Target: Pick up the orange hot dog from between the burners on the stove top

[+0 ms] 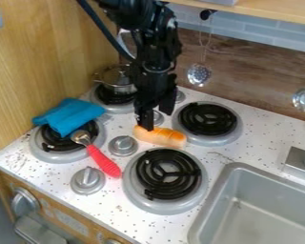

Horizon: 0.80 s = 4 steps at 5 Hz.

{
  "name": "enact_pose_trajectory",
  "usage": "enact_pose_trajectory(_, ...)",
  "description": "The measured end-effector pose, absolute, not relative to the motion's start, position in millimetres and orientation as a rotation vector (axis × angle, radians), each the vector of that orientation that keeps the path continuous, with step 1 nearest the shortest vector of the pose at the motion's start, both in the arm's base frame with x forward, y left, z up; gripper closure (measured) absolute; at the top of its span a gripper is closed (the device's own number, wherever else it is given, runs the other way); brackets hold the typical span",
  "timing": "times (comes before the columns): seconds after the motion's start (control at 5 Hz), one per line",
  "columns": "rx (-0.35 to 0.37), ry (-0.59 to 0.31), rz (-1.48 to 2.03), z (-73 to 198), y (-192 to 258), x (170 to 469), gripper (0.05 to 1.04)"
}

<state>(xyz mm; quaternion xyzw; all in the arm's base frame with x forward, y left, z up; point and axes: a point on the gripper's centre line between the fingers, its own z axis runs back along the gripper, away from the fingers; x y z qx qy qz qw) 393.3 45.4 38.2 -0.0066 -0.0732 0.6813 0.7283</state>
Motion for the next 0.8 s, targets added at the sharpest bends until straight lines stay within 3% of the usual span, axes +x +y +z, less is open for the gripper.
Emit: enact_pose_trajectory(0.8,0.062,-0.113,1.587,1.9,66.0,407.3,0.083)
